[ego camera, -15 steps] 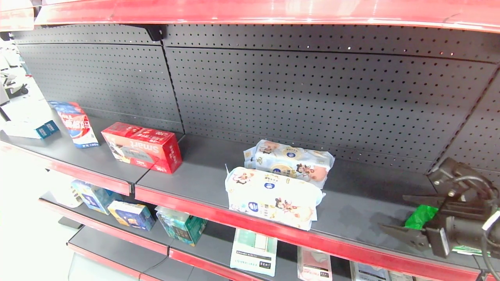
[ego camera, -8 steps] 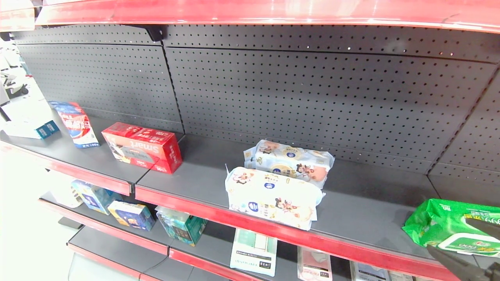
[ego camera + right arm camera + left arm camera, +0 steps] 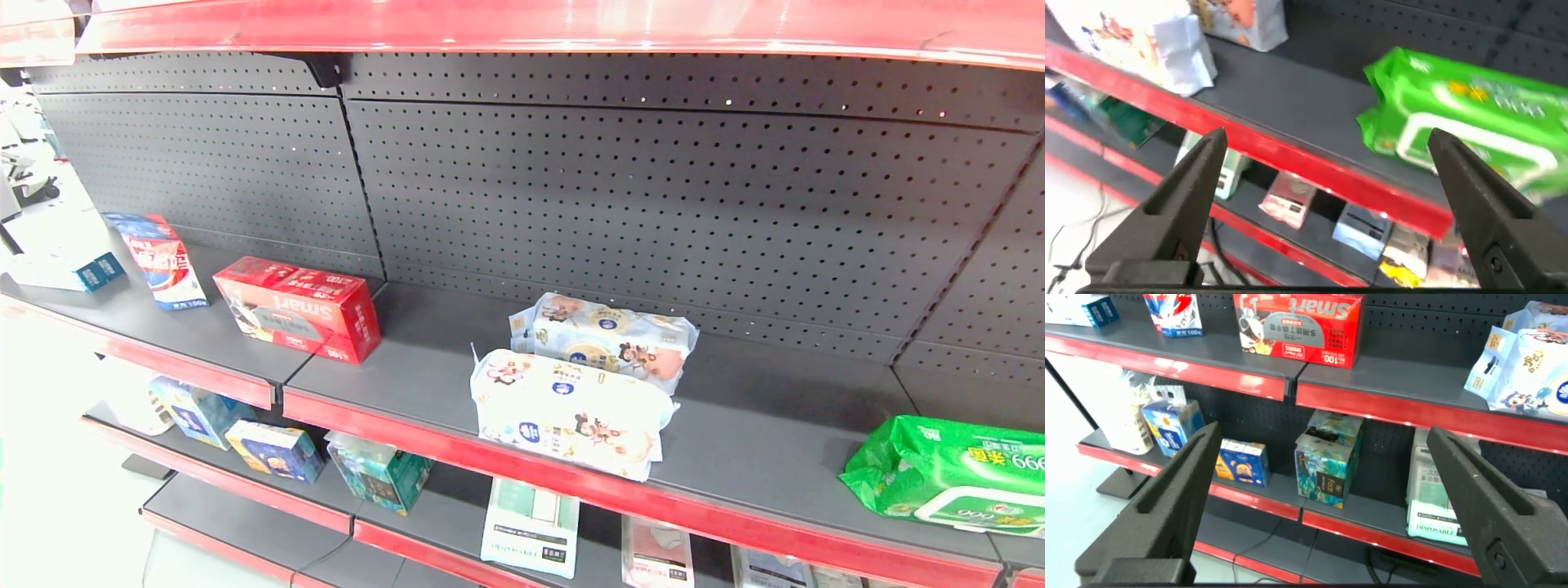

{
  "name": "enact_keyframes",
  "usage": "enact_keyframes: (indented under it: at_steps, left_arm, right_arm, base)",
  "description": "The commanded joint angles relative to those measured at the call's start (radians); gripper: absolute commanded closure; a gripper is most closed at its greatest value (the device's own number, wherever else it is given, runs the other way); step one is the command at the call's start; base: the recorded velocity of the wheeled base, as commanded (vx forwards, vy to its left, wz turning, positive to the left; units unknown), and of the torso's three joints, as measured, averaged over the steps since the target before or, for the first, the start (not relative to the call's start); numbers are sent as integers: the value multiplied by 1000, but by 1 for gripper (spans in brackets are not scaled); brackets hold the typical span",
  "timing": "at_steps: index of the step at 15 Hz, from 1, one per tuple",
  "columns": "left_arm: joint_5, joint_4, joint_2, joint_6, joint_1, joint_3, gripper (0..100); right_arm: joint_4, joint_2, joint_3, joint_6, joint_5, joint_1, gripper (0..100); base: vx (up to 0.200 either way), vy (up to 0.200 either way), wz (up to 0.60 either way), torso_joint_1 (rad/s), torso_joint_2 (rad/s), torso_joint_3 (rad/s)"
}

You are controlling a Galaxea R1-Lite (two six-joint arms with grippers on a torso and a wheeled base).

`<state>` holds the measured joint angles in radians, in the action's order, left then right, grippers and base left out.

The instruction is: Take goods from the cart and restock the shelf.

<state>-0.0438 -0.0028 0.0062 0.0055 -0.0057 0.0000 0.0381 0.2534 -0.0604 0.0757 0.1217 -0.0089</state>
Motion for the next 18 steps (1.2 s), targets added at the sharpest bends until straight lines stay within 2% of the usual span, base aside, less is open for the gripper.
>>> enact_keyframes:
  at_steps: [1, 3, 13, 18]
  left_arm:
    - [-1, 0, 1, 1, 0, 0, 0]
    - [1, 0, 1, 1, 0, 0, 0]
    - [1, 0, 1, 2, 0, 0, 0]
    - [1, 0, 1, 2, 0, 0, 0]
  right_arm:
    - [-63, -192, 33, -28, -60, -19, 0]
    - [-38, -212, 59, -83, -99, -13, 0]
    - [-37, -253, 60, -85, -114, 7, 0]
    - [-37, -253, 60, -85, -112, 7, 0]
  base:
    - [0, 0, 0, 0, 0, 0]
    - [0, 0, 0, 0, 0, 0]
    - [0, 0, 0, 0, 0, 0]
    - [0, 0, -600, 4, 4, 5]
